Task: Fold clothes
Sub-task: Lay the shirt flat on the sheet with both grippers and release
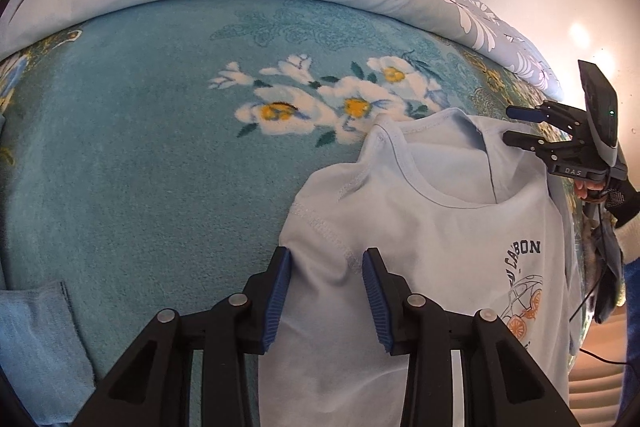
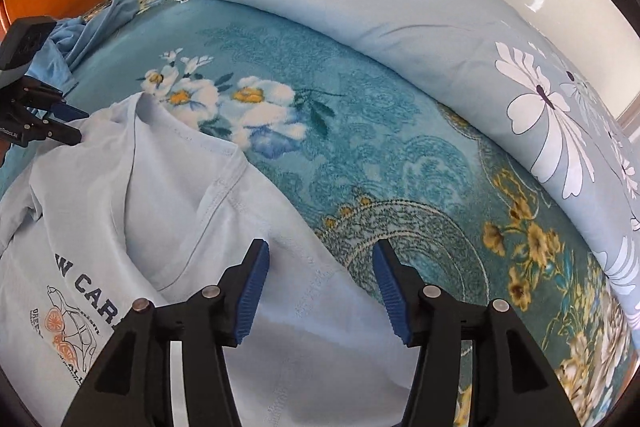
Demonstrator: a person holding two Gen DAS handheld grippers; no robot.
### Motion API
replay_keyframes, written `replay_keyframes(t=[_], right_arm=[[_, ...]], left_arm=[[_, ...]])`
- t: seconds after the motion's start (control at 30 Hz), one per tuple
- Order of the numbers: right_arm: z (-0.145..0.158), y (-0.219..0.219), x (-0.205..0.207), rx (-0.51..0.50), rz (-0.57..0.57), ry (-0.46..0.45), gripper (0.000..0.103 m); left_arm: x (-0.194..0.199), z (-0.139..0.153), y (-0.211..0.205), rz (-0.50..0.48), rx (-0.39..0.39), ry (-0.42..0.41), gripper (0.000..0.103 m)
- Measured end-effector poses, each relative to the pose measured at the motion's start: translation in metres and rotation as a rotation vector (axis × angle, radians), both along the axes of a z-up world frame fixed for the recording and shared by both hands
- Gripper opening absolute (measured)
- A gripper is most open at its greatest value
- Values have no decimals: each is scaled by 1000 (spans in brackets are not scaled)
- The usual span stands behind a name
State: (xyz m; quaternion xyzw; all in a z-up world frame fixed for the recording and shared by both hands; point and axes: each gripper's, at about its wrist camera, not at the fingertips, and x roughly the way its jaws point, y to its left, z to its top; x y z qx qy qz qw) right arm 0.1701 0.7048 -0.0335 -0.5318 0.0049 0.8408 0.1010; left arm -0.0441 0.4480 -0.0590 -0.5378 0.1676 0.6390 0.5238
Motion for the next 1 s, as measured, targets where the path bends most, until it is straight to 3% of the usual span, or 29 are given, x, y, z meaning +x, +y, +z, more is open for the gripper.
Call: replay_keyframes(t=[0.1, 0.17, 0.23, 0.27, 0.3, 0.37, 0.53, 0.6, 0.77, 0.87, 1.0], right_arm=[[-6, 1, -1, -31, -8, -22, 55], [-9, -2, 0, -45, -22, -44, 55], [-8, -4, 2, -47, -55, -51, 40], [-6, -5, 5, -44, -71, -43, 20], [-3, -7, 7, -41, -85, -29, 11], [7, -11, 14, -27, -100, 9, 7], [51, -11, 38, 12, -165, 147, 5], [75, -1, 48, 5, -217, 217, 5], [113, 22, 47, 58, -316, 270, 5], [108, 37, 32, 62, -388, 265, 5], [82, 56, 10, 44, -473, 225, 5]], left_arm=[[4, 5, -2, -9, 7, 27, 13], [7, 9, -4, -6, 10, 50, 9], [10, 14, -5, 3, 18, 73, 7], [10, 19, -6, 13, 28, 88, 6], [10, 24, -7, 23, 38, 103, 5], [12, 35, -8, 36, 52, 147, 4], [17, 72, -1, 37, 81, 291, 4], [13, 88, 6, 42, 96, 313, 4], [1, 117, 39, 35, 82, 403, 4], [-7, 117, 61, 46, 59, 455, 4], [-25, 86, 85, 81, -7, 464, 4]])
